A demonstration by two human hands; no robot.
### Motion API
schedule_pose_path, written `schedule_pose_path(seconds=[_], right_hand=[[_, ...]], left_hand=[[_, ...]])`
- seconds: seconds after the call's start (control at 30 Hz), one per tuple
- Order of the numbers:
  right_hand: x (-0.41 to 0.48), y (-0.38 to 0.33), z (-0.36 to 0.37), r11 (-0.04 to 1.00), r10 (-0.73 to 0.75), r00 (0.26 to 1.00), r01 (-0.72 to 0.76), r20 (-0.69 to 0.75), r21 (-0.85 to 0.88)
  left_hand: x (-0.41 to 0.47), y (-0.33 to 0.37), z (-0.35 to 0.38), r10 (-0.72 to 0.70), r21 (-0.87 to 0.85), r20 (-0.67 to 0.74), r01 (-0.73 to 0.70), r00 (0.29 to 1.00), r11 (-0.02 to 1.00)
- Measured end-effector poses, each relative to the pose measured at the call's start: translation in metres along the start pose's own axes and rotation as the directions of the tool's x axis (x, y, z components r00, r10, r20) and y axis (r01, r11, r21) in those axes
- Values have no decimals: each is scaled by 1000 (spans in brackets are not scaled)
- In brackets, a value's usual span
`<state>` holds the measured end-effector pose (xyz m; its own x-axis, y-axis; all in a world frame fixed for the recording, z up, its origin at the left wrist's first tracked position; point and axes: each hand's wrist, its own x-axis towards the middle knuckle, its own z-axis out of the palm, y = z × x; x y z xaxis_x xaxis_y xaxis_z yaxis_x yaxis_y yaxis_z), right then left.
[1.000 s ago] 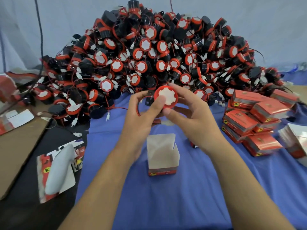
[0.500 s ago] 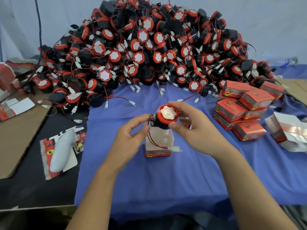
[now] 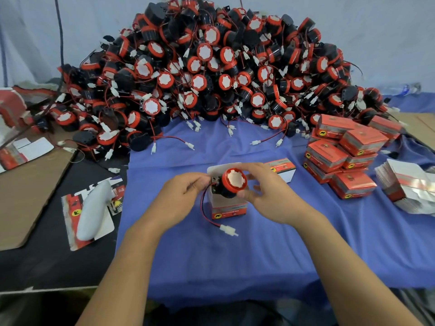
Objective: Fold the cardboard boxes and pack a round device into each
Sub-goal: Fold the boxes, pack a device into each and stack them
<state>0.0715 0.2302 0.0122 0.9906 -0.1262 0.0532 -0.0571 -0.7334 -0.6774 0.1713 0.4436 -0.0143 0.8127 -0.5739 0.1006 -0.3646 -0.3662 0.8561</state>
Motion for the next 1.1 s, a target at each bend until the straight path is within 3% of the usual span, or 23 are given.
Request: schedule_pose_path(seconds=[0.1, 0.27, 0.43, 0.53, 0.63, 0.73, 0.9, 1.1], right_hand=[[0, 6, 3, 997, 69, 996, -67, 49, -31], [-2, 15, 1, 988, 126, 991, -131, 53, 84], [-2, 21, -3, 967, 201, 977, -210, 75, 144], [-3, 23, -5, 955, 216, 972, -229, 89, 189], [-2, 22, -6, 953, 221, 971, -235, 94, 193], [1, 15, -3, 977, 201, 977, -205, 75, 54], [10, -4, 10, 962, 143, 987, -121, 76, -246], [12, -14, 18, 869, 204, 973, -130, 106, -478]], left_hand=[[2, 0, -3, 11, 108, -7, -10, 1000, 994], [5, -2, -1, -34, 147, 14, 32, 999, 989], [6, -5, 0, -135, 6, -12, 135, 991, 991], [4, -9, -4, -161, -91, 62, 167, 985, 982], [2, -12, -6, -124, -18, 119, 127, 985, 992], [-1, -13, 1, -83, 92, 81, 75, 993, 993], [-1, -7, 16, 103, 355, -17, -91, 995, 930], [-4, 1, 26, 37, 198, -24, -31, 999, 980]])
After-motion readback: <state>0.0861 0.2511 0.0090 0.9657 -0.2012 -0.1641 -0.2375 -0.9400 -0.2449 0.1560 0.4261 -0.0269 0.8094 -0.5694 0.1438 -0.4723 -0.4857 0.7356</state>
